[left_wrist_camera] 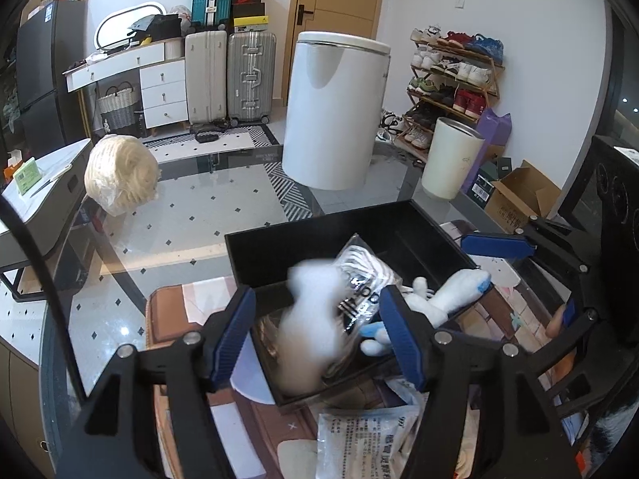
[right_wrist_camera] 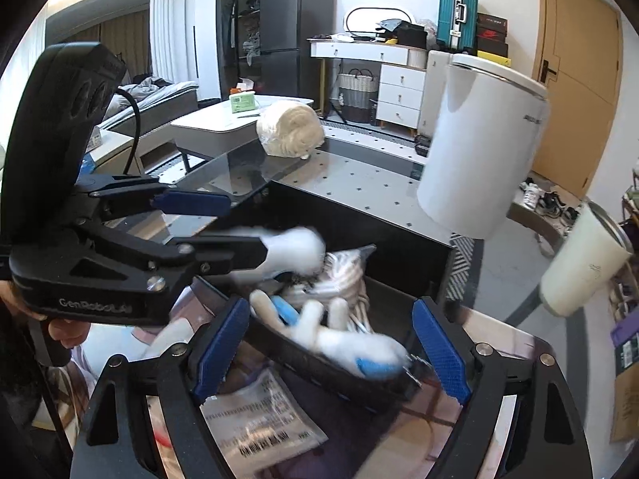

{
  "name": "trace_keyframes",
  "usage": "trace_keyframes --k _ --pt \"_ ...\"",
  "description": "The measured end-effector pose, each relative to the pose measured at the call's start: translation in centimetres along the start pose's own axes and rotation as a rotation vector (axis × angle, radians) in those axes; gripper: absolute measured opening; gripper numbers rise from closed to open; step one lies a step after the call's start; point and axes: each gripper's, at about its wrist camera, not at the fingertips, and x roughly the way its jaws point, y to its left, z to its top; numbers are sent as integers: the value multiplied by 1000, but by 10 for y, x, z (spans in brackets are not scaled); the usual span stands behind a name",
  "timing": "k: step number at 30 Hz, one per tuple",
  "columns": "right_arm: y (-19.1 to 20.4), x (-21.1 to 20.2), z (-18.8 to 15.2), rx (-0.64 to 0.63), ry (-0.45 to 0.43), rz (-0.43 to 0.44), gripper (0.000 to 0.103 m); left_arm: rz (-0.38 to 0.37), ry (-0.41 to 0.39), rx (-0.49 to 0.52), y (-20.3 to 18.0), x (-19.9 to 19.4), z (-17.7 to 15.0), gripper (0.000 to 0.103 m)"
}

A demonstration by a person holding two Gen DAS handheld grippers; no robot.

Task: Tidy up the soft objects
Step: 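Lower the foam and plush toy into the black box and open both grippers, then move the right gripper to the white medicine sachet and grasp it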

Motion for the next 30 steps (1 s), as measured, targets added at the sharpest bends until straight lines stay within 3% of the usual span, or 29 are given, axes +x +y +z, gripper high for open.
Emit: trace_keyframes --k 2,5,9,15,21,26,30 --pt "-3 -7 -3 5 -3 -15 87 -20 12 -14 0 -2 -1 69" --pt "-9 -17 -10 26 -10 -32 91 -27 -5 -34 0 -12 -5 86" --pt "-13 -33 -22 75 -31 -20 102 -13 -35 -32 -3 -28 -14 91" --pt "-16 -53 -37 132 -74 5 102 40 -91 -49 -6 -53 -32 103" --pt "-7 -61 -47 116 -64 6 102 69 -90 -52 -9 -60 -52 103" --pt "-8 -60 -52 166 -41 72 102 91 -76 -59 -10 -63 -64 103" --pt "-4 -60 -52 155 -27 54 102 101 -75 -61 -12 -67 -73 103"
